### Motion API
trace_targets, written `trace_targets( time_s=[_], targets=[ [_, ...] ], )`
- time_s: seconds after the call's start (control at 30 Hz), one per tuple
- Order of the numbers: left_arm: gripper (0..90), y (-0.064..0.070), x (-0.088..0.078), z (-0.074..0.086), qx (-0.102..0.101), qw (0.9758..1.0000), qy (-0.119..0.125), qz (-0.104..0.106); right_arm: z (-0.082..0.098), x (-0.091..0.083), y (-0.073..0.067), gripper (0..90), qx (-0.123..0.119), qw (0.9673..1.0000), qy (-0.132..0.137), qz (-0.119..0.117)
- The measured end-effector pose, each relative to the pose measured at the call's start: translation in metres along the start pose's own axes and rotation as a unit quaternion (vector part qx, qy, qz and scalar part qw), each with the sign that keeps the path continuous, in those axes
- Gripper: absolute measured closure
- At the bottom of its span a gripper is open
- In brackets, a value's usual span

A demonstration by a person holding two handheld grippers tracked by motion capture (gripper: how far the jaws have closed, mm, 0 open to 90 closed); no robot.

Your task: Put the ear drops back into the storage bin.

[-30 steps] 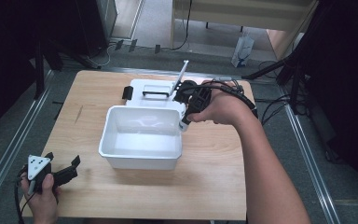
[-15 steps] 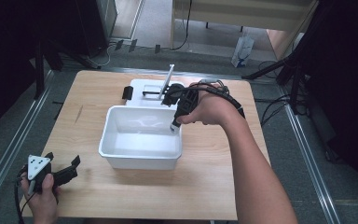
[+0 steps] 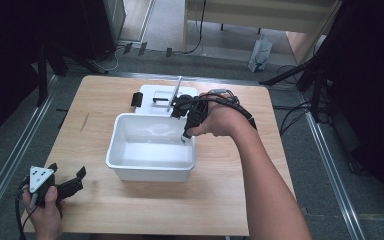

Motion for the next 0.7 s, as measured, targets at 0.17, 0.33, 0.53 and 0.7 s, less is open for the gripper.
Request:
trace_targets(
  time_s=[0.17,0.33,0.53,0.7],
  targets=[
    [7.0,0.000,0.000,0.000,0.000,1.0000,0.001,0.000,-0.001,0.009,-0.002,72.1,-0.017,0.9998,-0.001,0.005],
    [7.0,0.000,0.000,0.000,0.001,1.0000,0.000,0.000,-0.002,0.019,-0.005,72.1,-0.031,0.9995,-0.004,0.010],
    [7.0,0.000,0.000,0.000,0.001,1.0000,0.000,0.000,0.000,0.035,-0.008,72.1,-0.042,0.9990,-0.011,0.010],
    [7.0,0.001,0.000,0.000,0.002,1.0000,0.000,0.000,0.000,0.044,-0.012,72.1,-0.045,0.9989,-0.013,0.007]
  ],
)
Point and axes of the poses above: each handheld gripper's, and its own axes: x roughly forward along the jaws, z roughly out of its underside, y roughly to its right, the point moved 6 cm from there along x, roughly forward along the jaws, and after that the axes turned 14 degrees about z, right-handed, at the moved point
